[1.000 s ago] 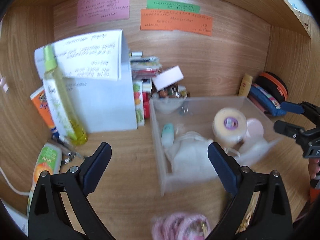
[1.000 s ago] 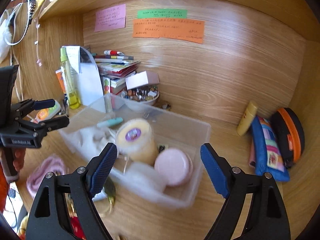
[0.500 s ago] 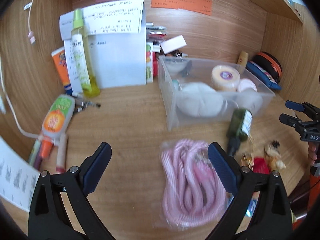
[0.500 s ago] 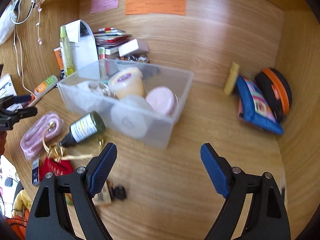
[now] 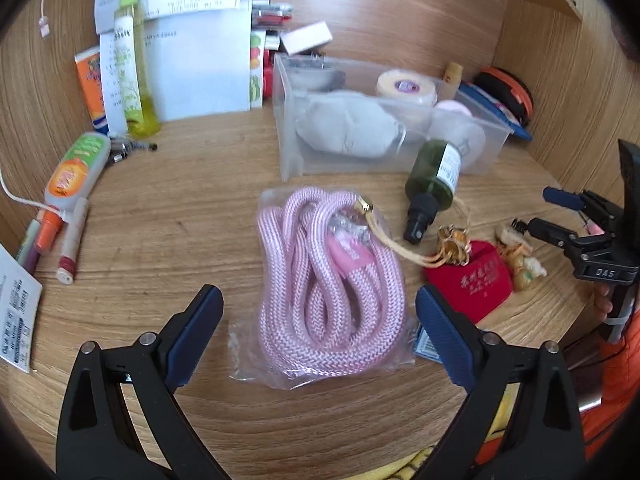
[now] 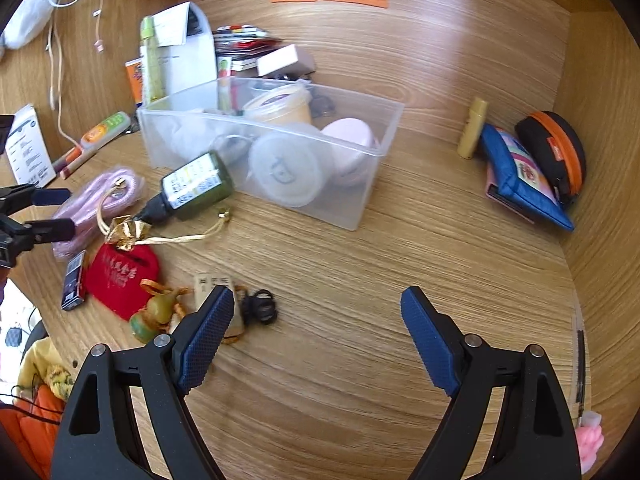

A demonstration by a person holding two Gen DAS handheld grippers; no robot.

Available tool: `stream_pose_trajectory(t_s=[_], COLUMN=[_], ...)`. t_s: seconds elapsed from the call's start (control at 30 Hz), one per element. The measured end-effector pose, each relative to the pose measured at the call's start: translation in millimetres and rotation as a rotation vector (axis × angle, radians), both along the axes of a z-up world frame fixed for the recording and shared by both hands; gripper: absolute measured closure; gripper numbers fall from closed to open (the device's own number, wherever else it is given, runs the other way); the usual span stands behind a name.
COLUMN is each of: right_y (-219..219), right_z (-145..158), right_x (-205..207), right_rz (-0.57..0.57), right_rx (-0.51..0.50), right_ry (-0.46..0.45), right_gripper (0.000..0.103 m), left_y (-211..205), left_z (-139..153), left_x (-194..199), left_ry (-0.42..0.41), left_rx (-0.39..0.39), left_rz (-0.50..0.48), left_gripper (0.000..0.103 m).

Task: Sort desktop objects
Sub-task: 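Move both tools back over the loose items on the desk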

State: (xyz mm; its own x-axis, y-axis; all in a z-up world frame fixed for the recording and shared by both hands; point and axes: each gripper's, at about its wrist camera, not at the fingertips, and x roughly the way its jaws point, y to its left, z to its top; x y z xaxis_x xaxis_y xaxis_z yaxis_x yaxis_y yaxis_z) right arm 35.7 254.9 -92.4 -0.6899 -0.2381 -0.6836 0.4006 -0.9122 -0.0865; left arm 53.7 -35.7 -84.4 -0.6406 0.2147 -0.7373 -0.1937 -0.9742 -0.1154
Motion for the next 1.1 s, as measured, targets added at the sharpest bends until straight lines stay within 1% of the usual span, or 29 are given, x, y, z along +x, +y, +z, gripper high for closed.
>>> stream_pose_trajectory(t_s=[0.07, 0.1, 0.2, 0.27, 0.37, 0.43, 0.5, 0.6, 0.63, 0.73, 0.8, 0.9, 1.03, 1.1], right_y=[-2, -3, -6, -8, -10, -10, -8, -2, -2, -1, -4, -7, -7, -8], right_z=[-1, -1, -3, -5, -5, -4, -5, -5, -5, -6, -6, -6, -7, -6], right_x=[0, 0, -1, -2, -3, -3, -5, -8, -9, -11, -11, -11, -15, -16], right_rz=[0.014, 0.02, 0.026, 0.027, 0.037, 0.041, 0.037, 0.033, 0.033, 0.041, 0.045, 0.042, 0.048, 0.054], right_rx=[-0.01, -0.013, -0.013, -0.015, -0.018, -0.015, -0.018, -0.038, -0.037, -0.044, -0.033, -0.025, -0.049, -0.051], right_ry=[-0.006, -0.01, -0.019, -0.029, -0.038, -0.041, -0.054, -0.071, -0.074, -0.085, -0.09, -0.092, -0.129, -0.141], right_gripper=[0.021, 0.021, 0.021, 0.022, 0.032, 0.042, 0.047, 0.051, 0.054, 0.057, 0.057, 0.058, 0.065, 0.067], left_y=[-1, -1, 0, 3, 8, 8, 5, -6, -9, -16, -15, -7, 2, 5], left_z=[-5, -5, -5, -5, -6, -5, -4, -2, -3, -6, -7, -8, -8, -8], left_x=[-6, -7, -14, -19, -27, -30, -32, -33, -33, -35, -35, -36, -42, -45], left_ry=[-0.027, -0.017, -0.027, -0.031, -0.032, -0.03, -0.029, -0.017, -0.016, -0.037, -0.032, -0.031, -0.043, -0.05], left_rx=[0.013, 0.003, 0.009, -0.002, -0.046, -0.054, -0.06, -0.07, -0.072, -0.073, -0.086, -0.111, -0.124, -0.125], left_rz=[0.007, 0.014, 0.029, 0.031, 0.035, 0.043, 0.048, 0.08, 0.09, 0.111, 0.111, 0.087, 0.06, 0.047], left_gripper=[0.005, 0.005, 0.005, 0.005, 0.005, 0.005, 0.005, 0.005, 0.005, 0.005, 0.005, 0.005, 0.005, 0.005])
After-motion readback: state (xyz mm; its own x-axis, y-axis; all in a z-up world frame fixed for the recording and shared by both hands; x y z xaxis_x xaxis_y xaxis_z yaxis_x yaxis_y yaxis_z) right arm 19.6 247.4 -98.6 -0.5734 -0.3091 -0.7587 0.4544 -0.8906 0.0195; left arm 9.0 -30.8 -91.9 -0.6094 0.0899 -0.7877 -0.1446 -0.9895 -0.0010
